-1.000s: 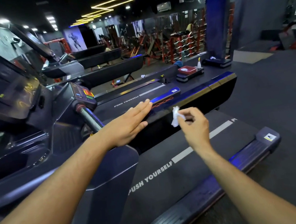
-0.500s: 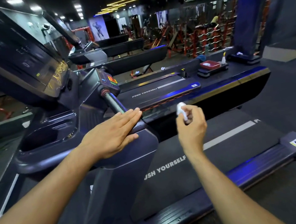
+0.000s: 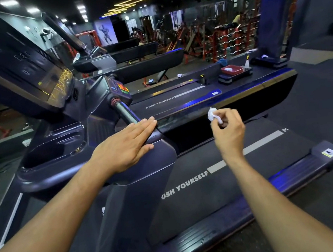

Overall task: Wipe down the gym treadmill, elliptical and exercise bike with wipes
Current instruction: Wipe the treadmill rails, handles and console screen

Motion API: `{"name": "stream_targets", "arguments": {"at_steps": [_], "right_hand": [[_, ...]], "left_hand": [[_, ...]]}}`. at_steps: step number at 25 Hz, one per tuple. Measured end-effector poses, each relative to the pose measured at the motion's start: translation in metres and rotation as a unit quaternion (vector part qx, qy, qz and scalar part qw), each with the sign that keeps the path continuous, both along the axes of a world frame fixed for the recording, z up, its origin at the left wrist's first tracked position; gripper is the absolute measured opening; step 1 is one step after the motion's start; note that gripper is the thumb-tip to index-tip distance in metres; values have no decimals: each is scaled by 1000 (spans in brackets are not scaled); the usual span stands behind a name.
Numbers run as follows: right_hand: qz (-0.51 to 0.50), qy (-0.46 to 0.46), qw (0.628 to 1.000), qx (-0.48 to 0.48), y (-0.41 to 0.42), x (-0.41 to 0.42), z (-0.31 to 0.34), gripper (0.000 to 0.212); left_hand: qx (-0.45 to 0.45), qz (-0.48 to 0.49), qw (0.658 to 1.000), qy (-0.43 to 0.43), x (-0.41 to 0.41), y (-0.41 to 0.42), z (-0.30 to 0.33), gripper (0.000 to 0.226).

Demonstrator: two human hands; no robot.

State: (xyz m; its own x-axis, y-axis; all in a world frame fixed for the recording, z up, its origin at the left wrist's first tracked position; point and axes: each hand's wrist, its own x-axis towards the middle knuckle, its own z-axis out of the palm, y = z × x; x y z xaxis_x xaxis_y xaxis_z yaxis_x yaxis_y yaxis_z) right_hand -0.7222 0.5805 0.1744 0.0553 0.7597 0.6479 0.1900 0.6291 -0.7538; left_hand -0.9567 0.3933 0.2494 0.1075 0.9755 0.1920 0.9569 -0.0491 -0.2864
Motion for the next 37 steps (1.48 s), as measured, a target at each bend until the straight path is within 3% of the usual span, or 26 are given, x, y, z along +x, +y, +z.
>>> {"name": "stream_targets", "arguments": {"at_steps": [3,8,11,15,19,24,32,37], "right_hand": [[-12,5,1000,-5,-17,-13,1,19],[154,-46,986,43,-89,-52,-10,23],[68,-19,996,59,-58,-19,-21,18],[-38,30,998,-48,0,22,-30,18],[-7,31,997,-67,-26,-18,-31,20],[135,59,983,-112,-107,-63,-41,27],[-3,149,969,-199,-37,-26,-39,33],[185,63,958,-210,-101,-49,-46,26]], "left_hand": [[0,5,1000,2,0,1,-2,71],[6,6,1000,7,1,0,-2,71],[10,9,1000,5,1,0,-3,71],[12,5,1000,10,-1,2,-5,70],[17,7,1000,14,-2,2,-6,70],[19,7,1000,17,0,1,-6,70],[35,-4,999,24,0,1,-7,68],[36,-8,999,-9,1,0,-3,68]]}}
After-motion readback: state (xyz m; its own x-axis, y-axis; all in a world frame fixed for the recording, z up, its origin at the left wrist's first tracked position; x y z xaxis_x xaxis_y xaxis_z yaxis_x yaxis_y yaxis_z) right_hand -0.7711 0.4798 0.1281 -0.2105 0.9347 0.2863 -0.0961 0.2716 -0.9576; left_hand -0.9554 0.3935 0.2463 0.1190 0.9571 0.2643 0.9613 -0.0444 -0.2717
